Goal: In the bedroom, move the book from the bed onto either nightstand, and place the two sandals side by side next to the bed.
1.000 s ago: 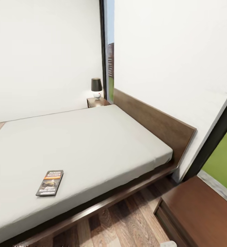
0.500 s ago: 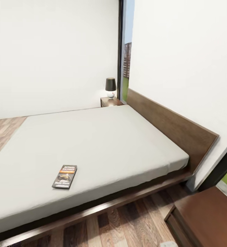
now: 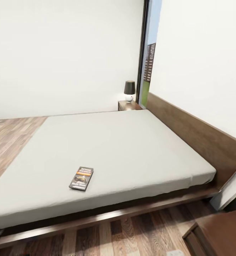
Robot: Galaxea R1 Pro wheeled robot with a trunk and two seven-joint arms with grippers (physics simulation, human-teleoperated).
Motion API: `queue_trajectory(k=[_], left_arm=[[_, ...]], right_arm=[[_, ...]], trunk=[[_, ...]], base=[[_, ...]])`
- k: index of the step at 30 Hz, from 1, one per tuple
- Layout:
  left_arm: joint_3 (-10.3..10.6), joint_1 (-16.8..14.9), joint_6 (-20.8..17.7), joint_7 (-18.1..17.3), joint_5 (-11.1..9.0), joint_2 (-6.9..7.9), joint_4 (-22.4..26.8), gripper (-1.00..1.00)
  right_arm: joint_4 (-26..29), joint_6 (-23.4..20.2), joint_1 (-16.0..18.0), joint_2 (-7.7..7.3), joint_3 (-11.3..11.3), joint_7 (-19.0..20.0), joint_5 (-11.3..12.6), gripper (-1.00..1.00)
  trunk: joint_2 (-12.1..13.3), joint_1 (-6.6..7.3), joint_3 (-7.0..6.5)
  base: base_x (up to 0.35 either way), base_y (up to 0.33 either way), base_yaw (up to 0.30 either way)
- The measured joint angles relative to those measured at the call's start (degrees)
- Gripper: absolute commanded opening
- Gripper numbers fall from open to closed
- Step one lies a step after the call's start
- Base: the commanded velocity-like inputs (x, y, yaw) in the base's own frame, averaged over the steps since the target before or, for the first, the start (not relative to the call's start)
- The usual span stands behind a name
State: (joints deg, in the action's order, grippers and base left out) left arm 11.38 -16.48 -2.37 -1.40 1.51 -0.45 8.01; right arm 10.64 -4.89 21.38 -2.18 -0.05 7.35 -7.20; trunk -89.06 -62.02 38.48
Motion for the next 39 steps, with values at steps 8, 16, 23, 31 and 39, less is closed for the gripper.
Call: queue_trajectory(k=[8,16,23,31,39], left_arm=[[0.0,0.09,0.04,0.0,0.0,0.0,0.0,1.0],[0.0,0.13,0.11,0.0,-0.01,0.02,0.01,1.0],[0.02,0.12,0.17,0.0,-0.08,0.0,0.05,1.0],[0.03,0.1,1.28,-0.01,-0.02,0.0,0.1,1.0],[0.09,0.13,2.0,-0.02,0.11,0.0,0.1,1.0]], right_arm=[[0.0,0.0,0.0,0.0,0.0,0.0,0.02,1.0],[0.01,0.02,-0.01,0.0,0.0,0.0,0.0,1.0],[0.02,0.04,-0.01,-0.01,0.0,0.01,0.03,1.0],[0.02,0.05,-0.02,-0.01,0.0,0.01,0.03,1.0],[0.02,0.05,-0.02,-0.01,0.0,0.01,0.04,1.0]], trunk=[[0.0,0.0,0.0],[0.0,0.0,0.0],[0.0,0.01,0.0],[0.0,0.01,0.0],[0.0,0.0,0.0]], base=[[0.0,0.0,0.261],[0.002,0.001,0.204],[0.08,0.076,0.071],[0.082,0.081,0.021],[0.023,0.023,0.006]])
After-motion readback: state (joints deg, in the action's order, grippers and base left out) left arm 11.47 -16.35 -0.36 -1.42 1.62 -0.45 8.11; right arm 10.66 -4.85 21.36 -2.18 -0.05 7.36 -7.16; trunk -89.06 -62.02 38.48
